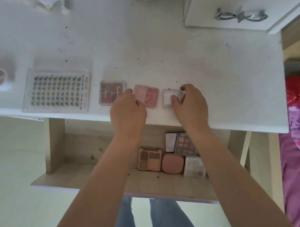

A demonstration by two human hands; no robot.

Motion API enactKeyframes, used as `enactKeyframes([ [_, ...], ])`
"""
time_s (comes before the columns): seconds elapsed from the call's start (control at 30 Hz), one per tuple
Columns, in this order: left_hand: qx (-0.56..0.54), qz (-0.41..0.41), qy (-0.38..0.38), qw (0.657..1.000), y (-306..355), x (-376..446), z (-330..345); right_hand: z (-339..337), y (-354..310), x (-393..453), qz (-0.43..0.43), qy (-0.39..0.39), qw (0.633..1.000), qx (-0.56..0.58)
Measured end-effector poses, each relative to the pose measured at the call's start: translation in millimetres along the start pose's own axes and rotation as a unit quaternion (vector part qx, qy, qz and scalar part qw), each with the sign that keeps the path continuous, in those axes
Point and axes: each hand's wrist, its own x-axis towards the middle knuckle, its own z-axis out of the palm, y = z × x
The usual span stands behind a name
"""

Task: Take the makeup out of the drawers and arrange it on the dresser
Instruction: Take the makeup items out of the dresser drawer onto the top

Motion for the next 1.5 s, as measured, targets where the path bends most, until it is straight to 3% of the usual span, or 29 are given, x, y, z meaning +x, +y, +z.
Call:
enactKeyframes([
  [0.13, 0.012, 0.001, 0.021, 1.0, 0.1, -6.1, -0.2, -5.9, 4.8, -4.8, -0.021, 0.034, 0.997, 0.062],
  [0.2, -0.011, 0.034, 0.04, 0.999, -6.7, -16.6, 0.6, -15.5, 14.9, -18.5, -0.08, 0.082, 0.986, 0.119],
  [0.27, -0.029, 0.101, 0.029, 0.994, -19.1, -37.2, 6.8, -18.7, 33.3, -41.2, -0.151, 0.078, 0.979, 0.115],
  [0.3, -0.007, 0.131, 0.001, 0.991, -28.0, -49.6, 12.5, -15.9, 46.4, -54.2, -0.176, 0.049, 0.979, 0.087],
  [0.37, 0.094, 0.146, -0.15, 0.973, -51.4, -69.5, 31.3, -1.9, 76.8, -72.7, -0.186, -0.048, 0.981, -0.029],
  [0.43, 0.182, 0.126, -0.309, 0.925, -79.5, -78.9, 55.4, 13.8, 103.7, -79.3, -0.123, -0.184, 0.965, -0.139],
  [0.47, 0.193, 0.117, -0.353, 0.908, -89.4, -79.5, 65.4, 20.3, 112.9, -80.4, -0.09, -0.221, 0.958, -0.162],
  [0.53, 0.207, 0.121, -0.38, 0.894, -101.6, -79.5, 81.8, 30.2, 121.8, -78.7, -0.059, -0.207, 0.961, -0.172],
  [0.8, 0.313, 0.164, -0.36, 0.863, -99.1, -64.8, 96.4, 47.4, 125.6, -70.9, -0.042, -0.184, 0.945, -0.266],
  [0.97, 0.258, 0.208, -0.423, 0.843, -95.6, -63.5, 64.0, 24.8, 120.7, -80.1, -0.127, -0.183, 0.959, -0.177],
  [1.07, 0.152, 0.217, -0.413, 0.871, -78.1, -65.0, 27.5, -9.4, 114.5, -93.2, -0.114, -0.163, 0.978, -0.065],
  [1.13, 0.038, 0.18, -0.366, 0.912, -56.6, -63.1, 2.8, -35.9, 110.9, -101.2, -0.046, -0.09, 0.994, 0.047],
  [1.23, -0.148, 0.129, -0.293, 0.936, -12.7, -48.9, -21.9, -73.1, 103.0, -91.9, 0.082, 0.025, 0.96, 0.268],
  [1.33, -0.208, 0.144, -0.257, 0.933, 33.9, -25.3, -18.8, -99.8, 100.1, -59.1, 0.098, 0.107, 0.951, 0.272],
  [1.5, -0.146, 0.136, -0.283, 0.938, 89.9, 9.2, 9.7, -111.5, 106.0, -14.1, 0.123, 0.127, 0.957, 0.23],
])
